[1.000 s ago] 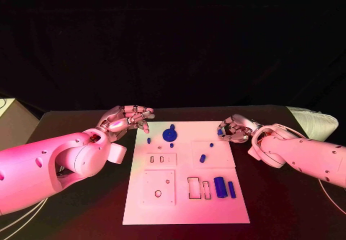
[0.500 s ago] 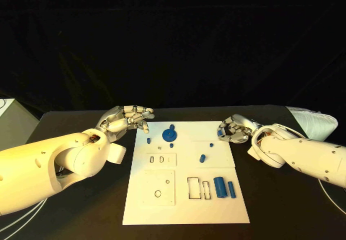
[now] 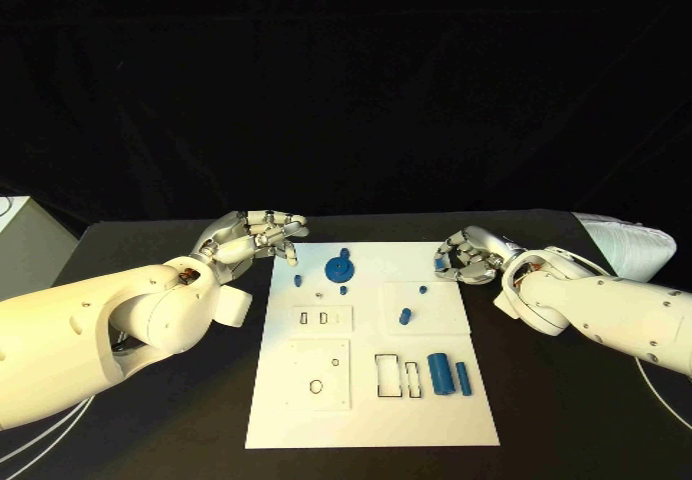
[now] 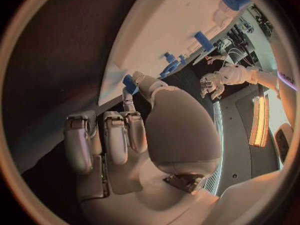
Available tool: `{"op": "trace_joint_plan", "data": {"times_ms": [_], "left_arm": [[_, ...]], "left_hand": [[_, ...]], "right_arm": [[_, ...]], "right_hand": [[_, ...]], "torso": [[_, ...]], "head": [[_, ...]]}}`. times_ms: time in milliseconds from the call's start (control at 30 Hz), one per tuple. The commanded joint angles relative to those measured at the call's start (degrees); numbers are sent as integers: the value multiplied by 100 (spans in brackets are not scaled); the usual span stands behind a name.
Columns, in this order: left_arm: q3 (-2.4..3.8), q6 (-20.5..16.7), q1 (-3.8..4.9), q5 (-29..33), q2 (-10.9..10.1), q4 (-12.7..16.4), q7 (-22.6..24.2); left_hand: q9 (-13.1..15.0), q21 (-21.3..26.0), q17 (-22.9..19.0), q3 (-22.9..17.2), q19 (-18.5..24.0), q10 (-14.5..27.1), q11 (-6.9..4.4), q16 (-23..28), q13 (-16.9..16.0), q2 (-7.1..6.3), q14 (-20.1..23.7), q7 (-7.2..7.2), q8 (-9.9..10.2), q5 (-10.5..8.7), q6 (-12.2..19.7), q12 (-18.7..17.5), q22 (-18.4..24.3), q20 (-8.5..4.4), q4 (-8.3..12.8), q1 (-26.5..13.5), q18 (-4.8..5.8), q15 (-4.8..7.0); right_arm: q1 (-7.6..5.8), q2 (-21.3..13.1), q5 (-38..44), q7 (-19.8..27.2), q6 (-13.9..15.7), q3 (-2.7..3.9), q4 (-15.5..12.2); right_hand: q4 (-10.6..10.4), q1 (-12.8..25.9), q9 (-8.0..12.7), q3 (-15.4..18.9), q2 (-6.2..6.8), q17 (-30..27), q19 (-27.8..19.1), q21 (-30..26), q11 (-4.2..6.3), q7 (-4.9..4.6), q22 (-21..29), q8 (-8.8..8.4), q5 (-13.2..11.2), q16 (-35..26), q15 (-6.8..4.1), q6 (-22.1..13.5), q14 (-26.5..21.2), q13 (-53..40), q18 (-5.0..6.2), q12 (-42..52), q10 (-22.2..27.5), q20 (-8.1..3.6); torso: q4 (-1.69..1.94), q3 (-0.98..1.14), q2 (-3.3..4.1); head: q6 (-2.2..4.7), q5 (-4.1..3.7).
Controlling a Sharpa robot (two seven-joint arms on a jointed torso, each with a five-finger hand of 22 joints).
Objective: Assemble the parts on the task board
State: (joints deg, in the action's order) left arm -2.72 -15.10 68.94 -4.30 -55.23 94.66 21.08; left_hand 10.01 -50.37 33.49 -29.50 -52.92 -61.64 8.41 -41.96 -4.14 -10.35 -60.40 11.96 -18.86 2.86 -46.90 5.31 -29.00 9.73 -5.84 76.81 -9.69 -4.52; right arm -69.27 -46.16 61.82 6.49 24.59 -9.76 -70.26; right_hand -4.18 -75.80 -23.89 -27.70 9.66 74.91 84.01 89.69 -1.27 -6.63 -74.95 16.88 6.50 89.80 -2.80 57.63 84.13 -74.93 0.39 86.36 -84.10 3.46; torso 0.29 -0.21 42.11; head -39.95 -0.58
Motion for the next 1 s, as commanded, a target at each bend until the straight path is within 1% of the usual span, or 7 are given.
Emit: {"op": "trace_joint_plan", "data": {"times_ms": [33,200,267,400,533,767,1000], "left_arm": [[3,134,3,7,-2,8,48],[3,134,3,7,-6,2,45],[2,136,3,7,-4,-3,43],[2,143,3,8,5,-21,34],[2,149,3,10,15,-46,29],[1,148,3,25,36,-97,25],[1,151,3,31,63,-121,16]], "left_hand": [[5,-21,5,-28,26,-22,28,-34,-7,18,48,67,27,2,26,-39,-5,0,-9,-41,-80,10],[7,-28,6,-33,32,-22,29,-35,-7,24,50,68,27,2,26,-40,-9,1,-10,-46,-80,9],[7,-28,6,-33,32,-22,29,-35,-7,24,50,68,27,2,26,-40,-9,1,-10,-46,-80,9],[7,-28,6,-33,32,-22,29,-35,-7,24,50,68,27,2,26,-40,-9,1,-10,-46,-80,9],[7,-28,6,-33,32,-22,29,-35,-7,24,50,68,27,2,26,-40,-9,1,-10,-46,-80,9],[7,-28,6,-33,32,-22,29,-35,-7,24,50,68,27,2,26,-40,-9,1,-10,-46,-80,9],[7,-28,6,-33,32,-22,29,-35,-7,24,50,68,27,2,26,-40,-9,1,-10,-46,-80,9]], "right_arm": [[2,-11,90,-184,422,1,-68],[-12,-57,100,-350,603,4,-255],[-39,-85,99,-437,642,7,-364],[-123,-144,74,-662,696,11,-651],[-201,-179,85,-935,727,13,-996],[-294,-120,246,-1442,773,15,-1616],[-311,214,628,-1936,791,15,-2133]], "right_hand": [[-56,99,-201,19,37,1509,599,31,45,163,-1505,297,-35,20,-43,113,587,-1173,-39,25,-268,-45],[-64,117,-204,23,43,1509,599,31,47,161,-1505,305,-29,20,-41,96,587,-1168,-39,19,-263,-46],[-65,119,-204,22,42,1509,599,31,47,160,-1505,305,-28,20,-40,94,587,-1168,-39,19,-264,-46],[-76,139,-205,19,38,1509,599,31,47,155,-1505,311,-17,20,-34,65,587,-1176,-39,26,-272,-45],[-48,110,-213,-23,20,1509,599,31,45,151,-1505,341,65,20,-24,28,587,-1176,-39,24,-272,-39],[-47,120,-216,-24,29,1509,599,31,41,144,-1505,350,83,20,-20,19,587,-1173,-39,21,-269,-37],[-56,142,-216,-25,33,1509,599,31,33,132,-1505,355,95,20,-12,-3,587,-1167,-39,14,-263,-33]], "torso": [[-3,-1,-3],[-9,-7,-12],[-11,-13,-22],[-13,-25,-43],[-21,-38,-78],[-13,-59,-131],[13,-75,-162]], "head": [[-6,4],[4,6],[15,-27],[67,-53],[88,-60],[32,32],[-9,122]]}}
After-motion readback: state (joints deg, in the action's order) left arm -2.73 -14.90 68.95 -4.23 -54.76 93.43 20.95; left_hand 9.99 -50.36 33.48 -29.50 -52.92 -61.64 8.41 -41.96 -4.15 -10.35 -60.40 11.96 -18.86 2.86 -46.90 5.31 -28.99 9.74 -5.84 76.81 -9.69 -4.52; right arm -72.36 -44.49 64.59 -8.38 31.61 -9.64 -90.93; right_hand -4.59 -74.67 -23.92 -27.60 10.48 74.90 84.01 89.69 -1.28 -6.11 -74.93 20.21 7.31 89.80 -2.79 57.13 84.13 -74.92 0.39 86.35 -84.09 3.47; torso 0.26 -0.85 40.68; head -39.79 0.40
